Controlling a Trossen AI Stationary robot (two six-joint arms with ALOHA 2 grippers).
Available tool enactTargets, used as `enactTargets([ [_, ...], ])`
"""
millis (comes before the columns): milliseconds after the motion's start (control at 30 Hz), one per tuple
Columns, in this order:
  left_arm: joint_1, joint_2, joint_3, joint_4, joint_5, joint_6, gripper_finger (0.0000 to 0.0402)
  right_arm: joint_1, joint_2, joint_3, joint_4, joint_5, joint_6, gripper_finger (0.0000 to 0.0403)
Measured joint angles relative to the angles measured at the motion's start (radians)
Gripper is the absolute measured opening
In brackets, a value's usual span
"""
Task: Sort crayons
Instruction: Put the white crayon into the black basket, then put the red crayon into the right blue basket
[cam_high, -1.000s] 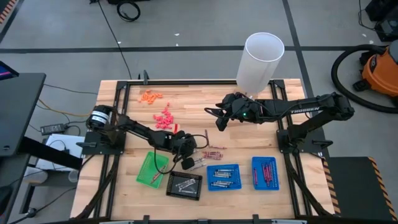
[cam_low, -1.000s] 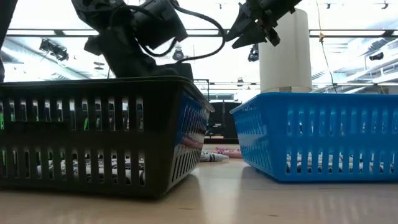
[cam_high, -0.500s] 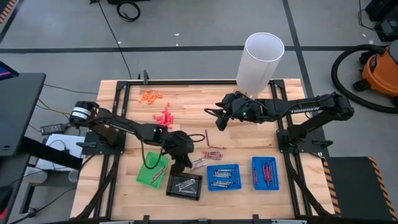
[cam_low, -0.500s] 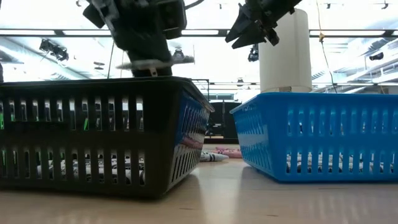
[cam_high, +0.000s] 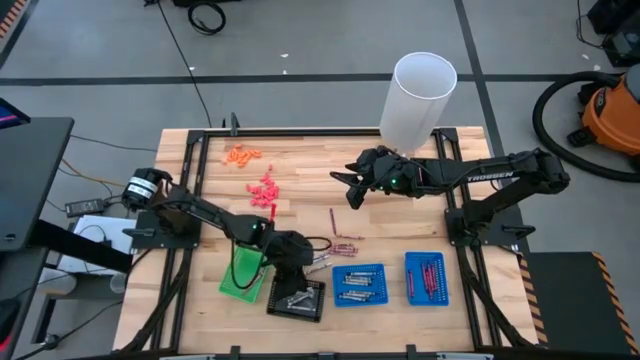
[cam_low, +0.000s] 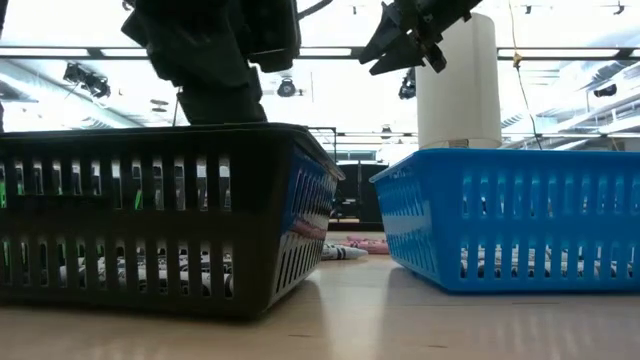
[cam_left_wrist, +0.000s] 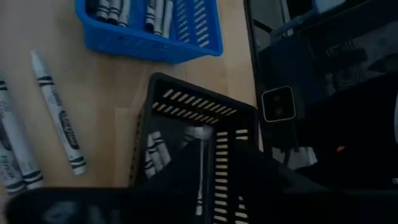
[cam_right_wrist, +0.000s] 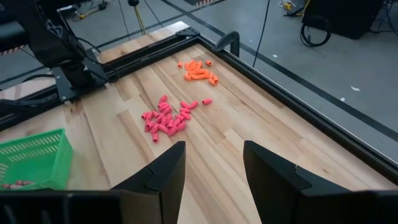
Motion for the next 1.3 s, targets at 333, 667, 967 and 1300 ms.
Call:
enactTargets([
  [333,0.060,-0.030,0.000,-0.077,-0.015,-0.035,0.0184,-0.001,0.000,0.000,0.000,-0.021,0.025,0.0170],
  [667,0.121,-0.133,0.001,-0.193,-0.169,0.024,0.0159,-0.009,0.056,-0.055,-0.074,-0.123,0.126,0.0170],
  [967,0.120,-0.273,0.002,-0.344,-0.365,0.102,0.0153,-0.009,0.206,-0.061,0.049,-0.165,0.163,0.0170],
  [1300,0.117,-0.375,0.000,-0.505,-0.577,0.178,0.0153,-0.009,0.405,-0.050,0.089,-0.212,0.284,0.0170],
])
